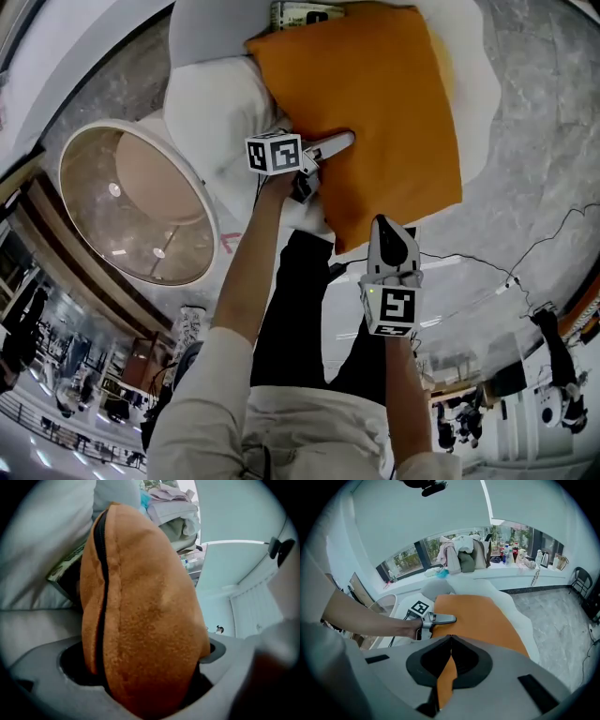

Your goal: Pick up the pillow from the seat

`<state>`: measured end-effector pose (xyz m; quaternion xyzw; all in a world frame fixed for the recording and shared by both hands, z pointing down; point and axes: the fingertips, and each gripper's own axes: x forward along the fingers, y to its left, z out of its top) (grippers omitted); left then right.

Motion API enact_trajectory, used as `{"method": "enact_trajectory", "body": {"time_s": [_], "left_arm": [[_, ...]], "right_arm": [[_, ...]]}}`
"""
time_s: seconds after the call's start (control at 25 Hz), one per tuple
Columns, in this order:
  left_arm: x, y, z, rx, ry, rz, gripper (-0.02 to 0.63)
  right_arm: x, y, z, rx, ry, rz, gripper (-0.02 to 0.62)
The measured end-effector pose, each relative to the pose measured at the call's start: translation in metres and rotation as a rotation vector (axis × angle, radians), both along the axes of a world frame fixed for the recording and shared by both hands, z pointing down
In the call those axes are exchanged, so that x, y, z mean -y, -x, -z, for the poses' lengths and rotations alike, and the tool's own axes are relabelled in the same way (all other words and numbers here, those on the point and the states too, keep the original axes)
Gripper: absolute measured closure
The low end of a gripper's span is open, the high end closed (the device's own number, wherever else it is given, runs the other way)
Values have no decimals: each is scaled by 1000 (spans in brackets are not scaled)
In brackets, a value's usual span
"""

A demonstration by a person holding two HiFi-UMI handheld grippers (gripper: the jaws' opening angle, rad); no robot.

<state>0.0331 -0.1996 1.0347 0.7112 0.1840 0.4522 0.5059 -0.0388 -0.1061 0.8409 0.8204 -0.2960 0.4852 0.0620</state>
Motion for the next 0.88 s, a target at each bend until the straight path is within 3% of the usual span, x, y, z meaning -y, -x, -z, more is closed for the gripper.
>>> {"method": "enact_trajectory", "body": {"time_s": [0.12, 0.28, 0.44, 0.72, 0.88], "left_arm": [[-2, -3, -2, 15, -19, -5, 54], [-4, -6, 11, 18, -62, -36, 179], [-10, -10, 28, 35, -110, -63, 234], [-30, -19, 65, 7, -189, -96, 300], [-37, -26, 95, -66, -210, -118, 325]], "right_arm": [[-3, 1, -3, 4, -3, -10, 589], [-13, 1, -4, 18, 6, -76, 588], [-12, -5, 15, -8, 5, -83, 588], [-37, -18, 43, -59, 12, -155, 588], [-50, -21, 48, -68, 15, -219, 588]]}}
